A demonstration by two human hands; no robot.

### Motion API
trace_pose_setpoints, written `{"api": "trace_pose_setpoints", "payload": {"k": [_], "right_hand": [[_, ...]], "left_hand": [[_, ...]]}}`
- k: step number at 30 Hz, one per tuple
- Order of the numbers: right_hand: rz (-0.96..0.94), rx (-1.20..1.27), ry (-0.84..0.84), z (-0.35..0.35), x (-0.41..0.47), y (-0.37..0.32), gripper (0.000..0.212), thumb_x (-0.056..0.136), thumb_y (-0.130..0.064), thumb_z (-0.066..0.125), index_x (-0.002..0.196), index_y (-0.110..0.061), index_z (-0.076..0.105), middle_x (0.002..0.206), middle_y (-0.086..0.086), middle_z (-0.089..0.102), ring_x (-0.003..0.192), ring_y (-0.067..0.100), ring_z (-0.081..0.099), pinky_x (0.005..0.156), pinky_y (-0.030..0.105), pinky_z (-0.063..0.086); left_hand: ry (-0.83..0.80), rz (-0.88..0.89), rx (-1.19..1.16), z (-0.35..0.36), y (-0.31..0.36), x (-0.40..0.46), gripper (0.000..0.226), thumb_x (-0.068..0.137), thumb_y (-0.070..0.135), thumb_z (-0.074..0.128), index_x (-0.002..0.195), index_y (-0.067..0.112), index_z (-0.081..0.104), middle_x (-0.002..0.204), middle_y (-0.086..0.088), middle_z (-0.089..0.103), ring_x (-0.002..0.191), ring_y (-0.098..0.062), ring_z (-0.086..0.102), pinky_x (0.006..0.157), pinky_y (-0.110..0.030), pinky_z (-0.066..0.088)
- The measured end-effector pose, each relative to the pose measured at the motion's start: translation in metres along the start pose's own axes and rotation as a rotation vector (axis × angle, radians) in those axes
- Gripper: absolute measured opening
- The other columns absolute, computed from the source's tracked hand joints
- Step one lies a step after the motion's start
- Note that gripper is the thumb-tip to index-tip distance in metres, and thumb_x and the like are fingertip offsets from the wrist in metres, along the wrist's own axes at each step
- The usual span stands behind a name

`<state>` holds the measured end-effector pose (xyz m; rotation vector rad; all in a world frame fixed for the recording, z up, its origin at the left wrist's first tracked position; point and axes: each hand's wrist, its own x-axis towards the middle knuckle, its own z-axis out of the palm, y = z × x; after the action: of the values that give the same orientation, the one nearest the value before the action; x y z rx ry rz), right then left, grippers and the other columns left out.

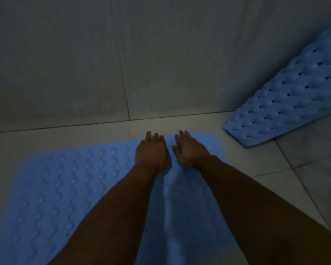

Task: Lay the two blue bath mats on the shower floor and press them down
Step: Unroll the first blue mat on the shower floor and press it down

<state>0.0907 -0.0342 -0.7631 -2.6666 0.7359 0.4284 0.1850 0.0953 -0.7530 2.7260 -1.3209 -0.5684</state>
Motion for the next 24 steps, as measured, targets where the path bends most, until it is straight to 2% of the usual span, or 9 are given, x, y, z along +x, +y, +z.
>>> {"api": "trace_pose_setpoints", "payload": {"k": [2,6,13,16,18,19,21,23,24], "right_hand": [[-0.018,-0.018,0.048,0.031,-0.003,0.0,0.067,0.106,-0.047,0.028,0.159,-0.008,0.018,0.168,0.015,0.005,0.155,0.028,0.005,0.126,0.045,0.006],[-0.04,-0.024,0.214,0.06,-0.006,0.005,0.079,0.098,-0.059,0.016,0.157,-0.008,0.024,0.167,0.015,0.012,0.155,0.028,0.011,0.126,0.047,0.007],[-0.066,-0.06,0.339,0.075,-0.008,0.009,0.079,0.1,-0.064,0.019,0.158,-0.011,0.021,0.168,0.01,0.008,0.156,0.021,0.002,0.126,0.047,0.007],[-0.117,-0.053,0.266,0.069,-0.01,0.009,0.089,0.096,-0.071,0.02,0.16,-0.011,0.01,0.168,0.009,-0.005,0.156,0.021,-0.009,0.126,0.046,-0.004],[-0.124,0.06,0.072,0.055,-0.001,0.017,0.088,0.096,-0.07,0.025,0.161,-0.014,0.004,0.167,0.002,-0.014,0.154,0.018,-0.017,0.125,0.042,-0.011],[-0.094,0.185,-0.065,0.038,0.006,0.02,0.083,0.099,-0.066,0.03,0.161,-0.015,0.009,0.166,-0.001,-0.01,0.153,0.016,-0.015,0.125,0.04,-0.01],[-0.03,0.463,-0.177,-0.005,0.017,0.031,0.067,0.101,-0.053,0.043,0.154,-0.013,0.036,0.164,0.002,0.02,0.154,0.019,0.013,0.126,0.036,0.009],[-0.008,0.515,-0.014,-0.043,0.019,0.044,0.049,0.103,-0.042,0.049,0.138,-0.009,0.059,0.146,0.008,0.055,0.138,0.022,0.047,0.115,0.028,0.032],[-0.008,0.486,0.087,-0.055,0.018,0.05,0.043,0.103,-0.039,0.049,0.129,-0.008,0.066,0.136,0.009,0.064,0.128,0.022,0.056,0.109,0.029,0.039]], "left_hand": [[0.024,0.017,0.039,0.008,-0.008,-0.002,0.065,0.103,0.035,0.036,0.159,0.007,0.019,0.168,-0.012,0.02,0.157,-0.033,0.006,0.124,-0.049,0.022],[0.094,-0.013,0.038,0.018,-0.028,0.002,0.064,0.105,0.037,0.031,0.161,0.01,0.016,0.169,-0.011,0.016,0.157,-0.033,0.002,0.126,-0.048,0.017],[0.154,-0.025,-0.013,0.034,-0.038,0.015,0.063,0.107,0.044,0.022,0.162,0.015,0.014,0.17,-0.009,0.01,0.157,-0.03,-0.006,0.128,-0.049,0.006],[0.146,-0.03,-0.019,0.039,-0.038,0.015,0.066,0.104,0.047,0.011,0.162,0.016,0.013,0.171,-0.008,0.007,0.157,-0.03,-0.011,0.128,-0.05,0.004],[0.143,-0.021,-0.029,0.037,-0.035,0.016,0.072,0.099,0.048,0.005,0.162,0.016,0.014,0.171,-0.008,0.009,0.157,-0.031,-0.011,0.128,-0.051,0.004],[0.15,-0.02,-0.045,0.034,-0.032,0.017,0.074,0.097,0.048,0.005,0.162,0.015,0.015,0.171,-0.008,0.01,0.157,-0.031,-0.01,0.128,-0.051,0.004],[0.156,-0.021,-0.062,0.026,-0.022,0.023,0.076,0.095,0.047,0.007,0.162,0.014,0.015,0.171,-0.008,0.01,0.157,-0.032,-0.01,0.128,-0.051,0.002],[0.165,-0.01,-0.064,0.02,-0.005,0.03,0.076,0.094,0.046,0.007,0.162,0.013,0.013,0.171,-0.009,0.008,0.157,-0.032,-0.011,0.128,-0.05,0.0],[0.168,0.002,-0.067,0.02,0.005,0.034,0.075,0.094,0.045,0.007,0.162,0.012,0.013,0.171,-0.01,0.008,0.156,-0.033,-0.011,0.128,-0.05,0.0]]}}
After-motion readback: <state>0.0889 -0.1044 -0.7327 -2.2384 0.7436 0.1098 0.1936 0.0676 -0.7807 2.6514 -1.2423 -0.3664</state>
